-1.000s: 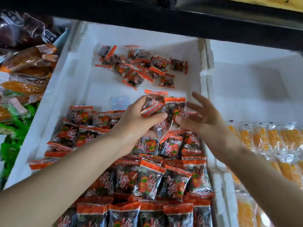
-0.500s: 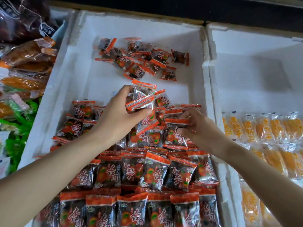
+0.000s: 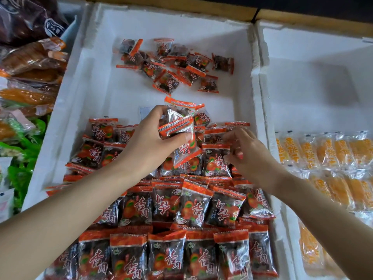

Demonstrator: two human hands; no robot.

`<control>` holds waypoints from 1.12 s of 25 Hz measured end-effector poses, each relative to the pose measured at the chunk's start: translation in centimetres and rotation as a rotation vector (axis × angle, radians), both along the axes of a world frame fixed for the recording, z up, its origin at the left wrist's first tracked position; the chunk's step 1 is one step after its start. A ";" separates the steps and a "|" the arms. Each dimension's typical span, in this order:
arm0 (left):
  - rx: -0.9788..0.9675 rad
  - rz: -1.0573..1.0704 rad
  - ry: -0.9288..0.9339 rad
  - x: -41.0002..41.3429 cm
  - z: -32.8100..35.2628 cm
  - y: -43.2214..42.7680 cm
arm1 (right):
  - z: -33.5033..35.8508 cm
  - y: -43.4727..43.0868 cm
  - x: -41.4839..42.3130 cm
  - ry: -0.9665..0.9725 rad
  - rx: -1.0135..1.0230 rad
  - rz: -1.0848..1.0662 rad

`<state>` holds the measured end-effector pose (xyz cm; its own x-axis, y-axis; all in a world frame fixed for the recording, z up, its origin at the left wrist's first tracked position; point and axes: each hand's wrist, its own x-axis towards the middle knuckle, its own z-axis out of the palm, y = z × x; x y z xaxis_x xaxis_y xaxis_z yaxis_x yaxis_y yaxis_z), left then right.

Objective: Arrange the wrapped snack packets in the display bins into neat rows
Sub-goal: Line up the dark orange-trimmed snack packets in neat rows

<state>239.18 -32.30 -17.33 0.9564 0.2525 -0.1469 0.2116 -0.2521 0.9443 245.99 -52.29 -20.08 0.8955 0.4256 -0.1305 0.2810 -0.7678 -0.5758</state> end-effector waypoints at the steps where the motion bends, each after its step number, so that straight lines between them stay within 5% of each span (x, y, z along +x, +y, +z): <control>1: -0.017 -0.006 0.001 -0.1 0.0 -0.1 | 0.5 0.1 -0.5 -0.069 0.037 0.005; 4: -0.054 -0.028 -0.001 -0.6 0.0 -0.6 | 2.4 0.4 -2.6 -0.105 0.179 0.032; 9: -0.087 -0.018 -0.015 -0.8 0.2 -0.7 | 2.8 -0.3 -5.2 0.095 -0.271 0.278; 13: -0.101 -0.018 -0.019 -0.9 0.1 -0.3 | 1.8 -0.6 -4.4 0.106 -0.067 0.244; 22: -0.096 -0.017 -0.032 -1.3 -0.5 0.4 | -0.8 1.3 -6.4 -0.359 -0.153 0.466; 25: -0.135 0.003 -0.030 -1.6 -0.7 1.0 | -0.6 1.8 -6.5 -0.334 -0.021 0.314; 28: -0.153 -0.017 0.005 -2.1 -0.9 1.4 | 1.0 2.3 -5.9 -0.036 0.315 -0.012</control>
